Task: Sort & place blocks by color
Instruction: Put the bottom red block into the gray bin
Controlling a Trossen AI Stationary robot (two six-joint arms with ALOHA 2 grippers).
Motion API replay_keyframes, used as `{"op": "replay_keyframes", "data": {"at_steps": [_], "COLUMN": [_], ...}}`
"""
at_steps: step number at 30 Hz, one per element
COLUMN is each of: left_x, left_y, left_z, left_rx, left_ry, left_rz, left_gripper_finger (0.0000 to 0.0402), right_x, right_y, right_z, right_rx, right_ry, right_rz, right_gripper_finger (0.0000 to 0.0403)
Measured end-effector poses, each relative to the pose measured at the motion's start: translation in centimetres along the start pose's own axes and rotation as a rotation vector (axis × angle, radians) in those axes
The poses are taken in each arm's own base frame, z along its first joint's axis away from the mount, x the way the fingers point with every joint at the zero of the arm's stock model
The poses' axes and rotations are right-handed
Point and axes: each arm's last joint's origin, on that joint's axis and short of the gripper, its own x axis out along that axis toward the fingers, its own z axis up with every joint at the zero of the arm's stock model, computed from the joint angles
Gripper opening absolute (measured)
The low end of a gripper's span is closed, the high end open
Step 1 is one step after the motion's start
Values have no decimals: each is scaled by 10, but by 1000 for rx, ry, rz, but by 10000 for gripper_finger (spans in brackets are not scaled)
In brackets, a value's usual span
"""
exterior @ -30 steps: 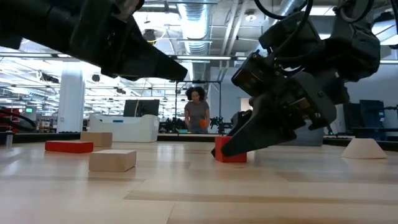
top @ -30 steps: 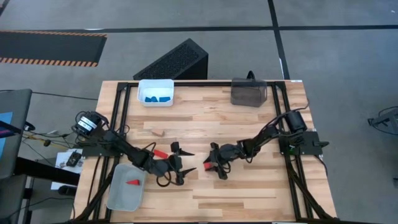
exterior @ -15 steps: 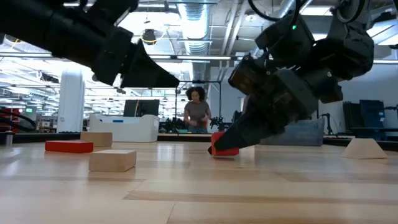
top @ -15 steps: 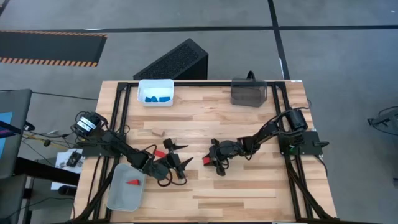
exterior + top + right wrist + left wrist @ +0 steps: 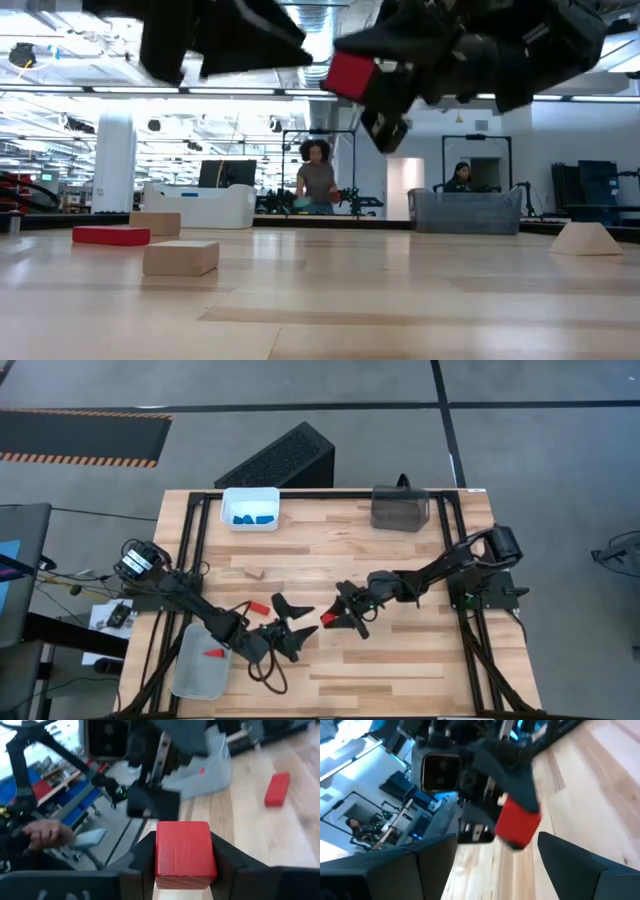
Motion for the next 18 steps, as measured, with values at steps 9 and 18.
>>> {"op": "replay_keyframes", "data": {"at_steps": [9, 18], "left_x": [-4, 21], "left_y": [-2, 12], "left_z": [23, 20], "left_rx": [16, -76], "left_ry": [-22, -47], "left_rz": [-66, -163], "left_gripper_finger": [320, 344], "right_x": [3, 9], "right_y": [17, 22], "right_z": [8, 12], "right_rx": [-16, -28], "right_ry": [-38, -25], "right_rz": [34, 71], "right_gripper_finger": [147, 154]}}
